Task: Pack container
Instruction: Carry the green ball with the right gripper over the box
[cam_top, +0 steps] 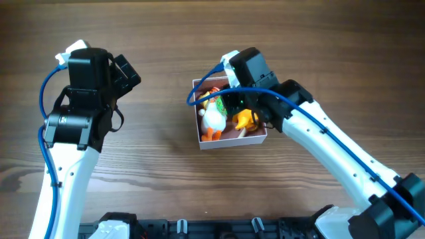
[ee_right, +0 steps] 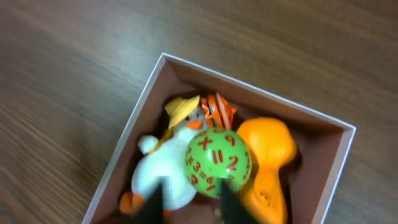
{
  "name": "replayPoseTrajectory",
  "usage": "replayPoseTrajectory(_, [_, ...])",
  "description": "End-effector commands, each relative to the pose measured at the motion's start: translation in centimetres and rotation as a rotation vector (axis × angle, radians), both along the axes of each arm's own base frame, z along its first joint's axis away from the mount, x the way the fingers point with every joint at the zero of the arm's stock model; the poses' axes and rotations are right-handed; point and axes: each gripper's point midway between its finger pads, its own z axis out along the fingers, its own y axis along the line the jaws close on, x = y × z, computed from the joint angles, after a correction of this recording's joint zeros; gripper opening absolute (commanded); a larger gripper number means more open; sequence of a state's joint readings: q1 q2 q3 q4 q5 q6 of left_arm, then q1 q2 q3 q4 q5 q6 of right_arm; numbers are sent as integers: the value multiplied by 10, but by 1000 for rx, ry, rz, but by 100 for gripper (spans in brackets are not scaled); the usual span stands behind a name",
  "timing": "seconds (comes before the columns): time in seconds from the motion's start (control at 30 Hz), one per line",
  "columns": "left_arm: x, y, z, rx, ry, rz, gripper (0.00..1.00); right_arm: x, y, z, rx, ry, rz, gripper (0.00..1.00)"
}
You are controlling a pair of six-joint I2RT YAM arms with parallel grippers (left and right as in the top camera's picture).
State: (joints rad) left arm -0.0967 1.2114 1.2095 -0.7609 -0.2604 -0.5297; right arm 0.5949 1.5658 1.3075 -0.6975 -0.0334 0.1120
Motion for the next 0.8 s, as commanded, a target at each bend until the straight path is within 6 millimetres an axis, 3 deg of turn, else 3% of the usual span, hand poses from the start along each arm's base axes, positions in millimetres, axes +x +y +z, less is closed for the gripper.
replayPoseTrajectory(0.0, [-1,0,7,-15,-19,5,100,-5,0,0,11,32,-16,4])
replayPoseTrajectory(0.13, [-1,0,7,-15,-19,5,100,-5,0,-12,-2,68,-31,4])
replayPoseTrajectory(0.3, [-1,0,7,-15,-19,5,100,-8,6,-68,-59,208,-13,4])
replayPoseTrajectory(0.43, [-1,0,7,-15,-19,5,100,-6,0,-98,-125,257,-38,4])
replayPoseTrajectory(0.67, [-1,0,7,-15,-19,5,100,-2,-4,-94,-146,231,-46,4])
replayPoseTrajectory(0.77, [-1,0,7,-15,-19,5,100,-1,-3,-54,-97,162,-46,4])
